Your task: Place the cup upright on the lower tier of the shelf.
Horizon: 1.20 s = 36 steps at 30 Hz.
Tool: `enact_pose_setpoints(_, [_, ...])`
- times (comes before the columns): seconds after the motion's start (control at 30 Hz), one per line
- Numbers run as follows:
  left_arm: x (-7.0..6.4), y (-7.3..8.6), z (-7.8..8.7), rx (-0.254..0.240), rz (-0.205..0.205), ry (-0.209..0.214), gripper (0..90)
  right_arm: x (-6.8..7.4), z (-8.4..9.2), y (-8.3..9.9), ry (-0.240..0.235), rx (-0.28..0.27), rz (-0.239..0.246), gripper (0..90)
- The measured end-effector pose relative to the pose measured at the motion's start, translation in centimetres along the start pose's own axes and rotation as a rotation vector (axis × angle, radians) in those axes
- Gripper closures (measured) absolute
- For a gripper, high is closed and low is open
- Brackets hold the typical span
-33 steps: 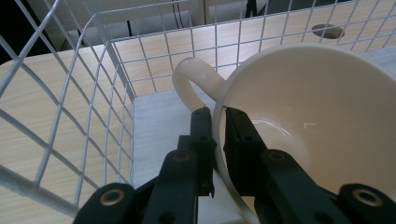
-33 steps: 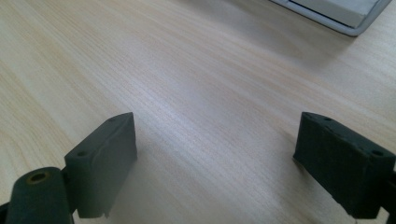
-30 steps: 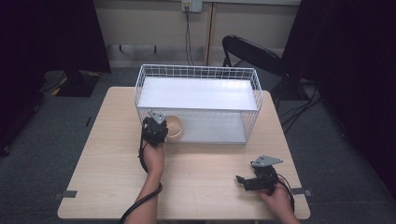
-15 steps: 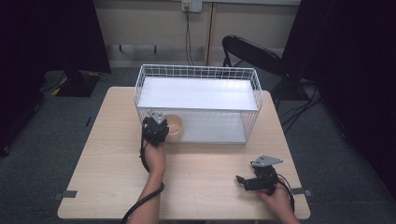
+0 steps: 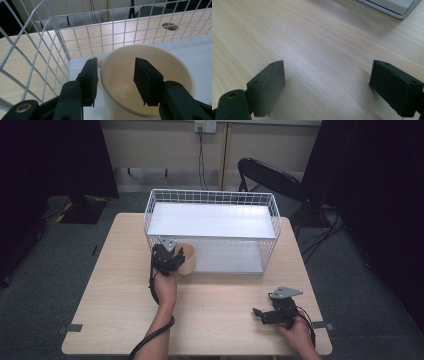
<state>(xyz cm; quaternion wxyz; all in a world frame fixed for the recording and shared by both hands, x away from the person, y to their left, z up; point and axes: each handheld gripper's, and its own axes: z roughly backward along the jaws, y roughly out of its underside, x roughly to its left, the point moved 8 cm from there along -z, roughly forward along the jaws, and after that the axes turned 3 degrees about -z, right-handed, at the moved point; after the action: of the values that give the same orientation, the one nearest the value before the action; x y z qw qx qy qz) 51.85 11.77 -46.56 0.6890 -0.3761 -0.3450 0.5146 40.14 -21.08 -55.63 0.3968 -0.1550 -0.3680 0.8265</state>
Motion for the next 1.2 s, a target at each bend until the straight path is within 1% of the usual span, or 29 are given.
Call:
enact_pose_setpoints(0.07, [0.0, 0.0, 0.2, 0.000, -0.001, 0.010, 53.4, 0.0, 0.0, 0.0, 0.000, 0.000, 0.000, 12.0])
enact_pose_setpoints(0.13, [0.0, -0.1, 0.4, 0.002, 0.010, 0.021, 51.3, 0.0, 0.0, 0.0, 0.000, 0.000, 0.000, 12.1])
enact_pose_setpoints(0.17, [0.0, -0.2, 0.6, -0.006, 0.011, 0.025, 50.9, 0.0, 0.0, 0.0, 0.000, 0.000, 0.000, 12.0])
enact_pose_setpoints(0.2, [0.1, -0.3, 0.7, -0.006, 0.006, 0.031, 50.8, 0.0, 0.0, 0.0, 0.000, 0.000, 0.000, 12.0])
enact_pose_setpoints(0.27, [0.1, -0.4, 1.0, -0.005, 0.008, 0.055, 49.2, 0.0, 0.0, 0.0, 0.000, 0.000, -0.001, 12.0])
enact_pose_setpoints(0.33, [0.1, -0.4, 1.2, -0.004, 0.022, 0.069, 46.9, 0.0, 0.0, 0.0, 0.000, 0.000, 0.000, 12.0])
enact_pose_setpoints(0.37, [0.1, -0.3, 1.3, -0.002, 0.024, 0.081, 46.6, 0.0, 0.0, 0.0, 0.000, 0.000, 0.000, 12.1])
enact_pose_setpoints(0.47, [0.2, -0.1, 1.5, 0.005, 0.025, 0.095, 43.5, 0.0, 0.0, 0.0, 0.000, 0.000, 0.000, 12.0])
enact_pose_setpoints(0.53, [0.2, 0.0, 1.6, 0.013, 0.032, 0.110, 39.6, 0.0, 0.0, 0.0, 0.000, 0.000, 0.000, 12.0])
enact_pose_setpoints(0.57, [0.2, 0.1, 1.7, 0.015, 0.033, 0.114, 37.5, 0.0, 0.0, 0.0, 0.000, 0.000, 0.000, 12.0])
enact_pose_setpoints(0.67, [0.3, 0.1, 1.9, 0.016, 0.033, 0.127, 34.9, 0.0, 0.0, 0.0, 0.000, 0.000, 0.000, 12.0])
enact_pose_setpoints(0.73, [0.2, 0.2, 2.0, 0.021, 0.023, 0.134, 32.4, 0.0, 0.0, 0.0, 0.000, 0.000, -0.001, 12.0])
enact_pose_setpoints(0.77, [0.2, 0.2, 2.0, 0.013, 0.028, 0.139, 31.2, 0.0, 0.0, 0.0, 0.000, 0.000, 0.000, 12.0])
enact_pose_setpoints(0.9, [0.0, 0.2, 2.3, 0.015, 0.033, 0.160, 27.7, 0.0, 0.0, 0.0, 0.000, 0.000, 0.000, 12.0])
enact_pose_setpoints(1.0, [0.0, 0.1, 2.6, 0.014, 0.022, 0.172, 25.9, 0.0, 0.0, 0.0, 0.000, 0.000, -0.001, 12.1])
enact_pose_setpoints(1.07, [-0.1, -0.1, 2.8, 0.007, 0.025, 0.183, 25.4, 0.0, 0.0, 0.0, 0.000, 0.000, 0.000, 12.0])
enact_pose_setpoints(1.2, [-0.1, -0.1, 3.1, 0.003, 0.021, 0.191, 23.8, 0.0, 0.0, 0.0, 0.000, 0.000, 0.000, 12.0])
